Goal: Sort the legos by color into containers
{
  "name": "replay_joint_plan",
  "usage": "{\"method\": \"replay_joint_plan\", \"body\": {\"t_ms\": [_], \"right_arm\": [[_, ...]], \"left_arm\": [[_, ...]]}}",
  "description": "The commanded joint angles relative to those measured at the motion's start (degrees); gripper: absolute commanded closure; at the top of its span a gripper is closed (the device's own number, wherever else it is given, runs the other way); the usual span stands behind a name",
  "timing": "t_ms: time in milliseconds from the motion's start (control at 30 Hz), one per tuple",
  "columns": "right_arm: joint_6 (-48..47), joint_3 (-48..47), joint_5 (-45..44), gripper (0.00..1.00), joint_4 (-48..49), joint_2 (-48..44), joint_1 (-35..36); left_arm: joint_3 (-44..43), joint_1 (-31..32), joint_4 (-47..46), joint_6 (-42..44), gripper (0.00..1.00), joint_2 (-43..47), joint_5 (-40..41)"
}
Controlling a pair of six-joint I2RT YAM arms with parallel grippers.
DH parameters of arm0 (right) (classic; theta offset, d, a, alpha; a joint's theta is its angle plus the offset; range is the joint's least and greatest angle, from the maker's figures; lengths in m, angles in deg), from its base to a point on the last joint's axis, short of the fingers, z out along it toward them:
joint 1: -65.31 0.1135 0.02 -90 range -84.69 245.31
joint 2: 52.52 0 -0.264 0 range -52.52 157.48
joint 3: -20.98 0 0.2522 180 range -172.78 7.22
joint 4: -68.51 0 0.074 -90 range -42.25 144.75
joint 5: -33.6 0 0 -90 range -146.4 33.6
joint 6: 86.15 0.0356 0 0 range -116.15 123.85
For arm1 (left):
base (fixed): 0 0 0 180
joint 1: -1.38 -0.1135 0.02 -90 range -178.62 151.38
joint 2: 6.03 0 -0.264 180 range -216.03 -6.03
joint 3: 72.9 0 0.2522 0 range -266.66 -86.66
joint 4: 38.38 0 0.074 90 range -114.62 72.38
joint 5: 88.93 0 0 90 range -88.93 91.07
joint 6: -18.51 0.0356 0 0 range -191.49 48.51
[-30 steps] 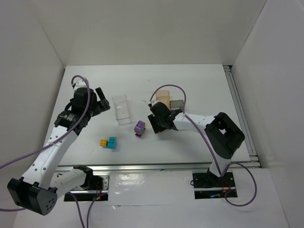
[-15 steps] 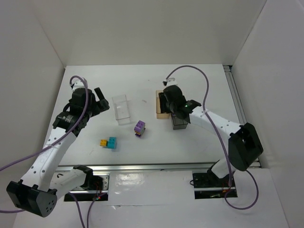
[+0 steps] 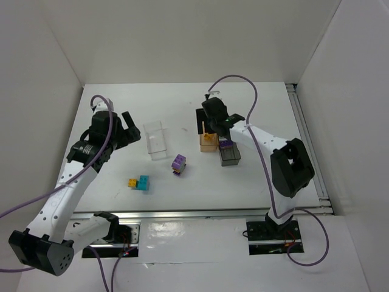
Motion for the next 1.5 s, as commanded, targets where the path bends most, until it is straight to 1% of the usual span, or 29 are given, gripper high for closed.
{"method": "replay_joint_plan", "body": {"t_ms": [0,67,100,133,167,200,233,267,333,467,533,600,633,700,767,867,967,1000,1033,1100,1133,1200,1233,1300,1400,1467], "right_arm": [[2.5,-0.5,-2.2,0.19,-1.5,-6.4,3.0],[4.4,1.7,-2.2,0.19,-2.1,-9.5,4.8],[8.0,3.8,-2.2,0.19,-2.7,-12.3,6.9],[9.6,5.0,-2.2,0.19,-2.7,-13.5,8.2],[11.5,6.1,-1.9,0.17,-2.7,-14.6,9.8],[14.0,6.7,-3.0,0.15,-3.6,-16.0,13.3],[18.9,7.5,-3.9,0.15,-4.8,-16.0,15.0],[21.8,7.5,-6.8,0.15,-6.0,-16.0,16.5],[29.9,7.5,-8.1,0.15,-7.2,-16.0,20.1],[38.6,5.2,-10.7,0.13,-8.8,-12.0,24.8],[39.5,1.3,-12.7,0.13,-9.8,-7.5,26.7],[40.2,-2.1,-14.7,0.12,-14.4,-4.1,27.7],[41.3,-5.5,-15.4,0.12,-16.2,-0.8,27.7],[43.4,-7.9,-16.8,0.12,-20.5,1.8,29.2],[45.8,-10.1,-17.9,0.12,-22.7,4.5,29.2],[48.1,-10.1,-19.2,0.17,-24.8,5.9,29.2],[48.1,-9.4,-19.7,0.21,-24.8,5.9,29.2],[48.1,-9.4,-19.7,0.25,-24.8,5.9,29.2],[48.1,-9.4,-20.2,0.26,-24.8,5.9,29.2],[47.5,-9.4,-20.8,0.32,-24.8,6.5,29.2],[46.9,-9.4,-20.8,0.39,-24.0,6.5,29.7],[46.1,-9.4,-21.9,0.45,-23.3,6.5,29.7],[45.5,-9.4,-21.9,0.47,-23.2,7.0,29.7],[44.9,-9.4,-22.5,0.47,-23.2,7.0,29.7],[44.3,-8.9,-22.5,0.49,-22.5,7.0,29.7],[42.5,-8.9,-22.5,0.49,-21.1,7.0,29.7]], "left_arm": [[-2.6,-0.3,1.0,1.8,0.00,-0.2,-1.4],[-3.8,-0.8,1.5,1.8,0.00,-0.8,-1.4],[-3.9,-0.8,2.1,1.8,0.00,-1.3,-1.4],[-3.9,-0.8,2.1,1.8,0.00,-1.3,-1.4],[-4.4,-0.8,2.1,1.8,0.00,-1.3,-1.4],[-4.4,-0.8,2.7,1.8,0.00,-1.3,-0.8],[-4.4,-0.8,3.3,0.5,0.00,-1.3,-0.1],[-5.1,-0.8,3.3,0.5,0.01,-1.3,-0.1],[-5.1,-0.8,3.3,0.5,0.01,-1.3,-0.9],[-5.1,-0.8,3.3,0.0,0.01,-0.7,-2.1],[-5.1,-0.8,3.3,0.0,0.01,-0.7,-2.6],[-5.1,-0.8,3.3,0.6,0.01,-1.2,-2.6],[-5.1,-0.8,3.3,0.6,0.01,-1.2,-2.6],[-5.1,-0.8,3.3,0.6,0.01,-1.2,-2.6],[-5.1,-0.8,3.3,0.6,0.01,-0.7,-2.6],[-5.1,-0.8,3.3,1.1,0.01,-0.7,-2.6],[-4.6,-0.8,3.3,1.1,0.01,-1.2,-2.6],[-4.6,-0.8,3.3,1.1,0.01,-1.2,-2.6],[-4.6,-0.8,3.3,1.1,0.01,-1.2,-2.6],[-4.6,-0.8,3.3,1.1,0.01,-1.7,-2.6],[-4.6,-0.8,3.3,1.6,0.01,-1.7,-3.1],[-4.6,-0.8,3.3,1.6,0.01,-1.7,-3.2],[-4.6,-0.8,3.3,1.6,0.01,-2.3,-3.8],[-4.6,-0.8,3.3,1.6,0.01,-2.3,-4.6],[-4.6,-0.8,3.3,1.1,0.01,-2.3,-4.6],[-4.6,-0.8,3.3,1.1,0.01,-1.7,-4.6]]}}
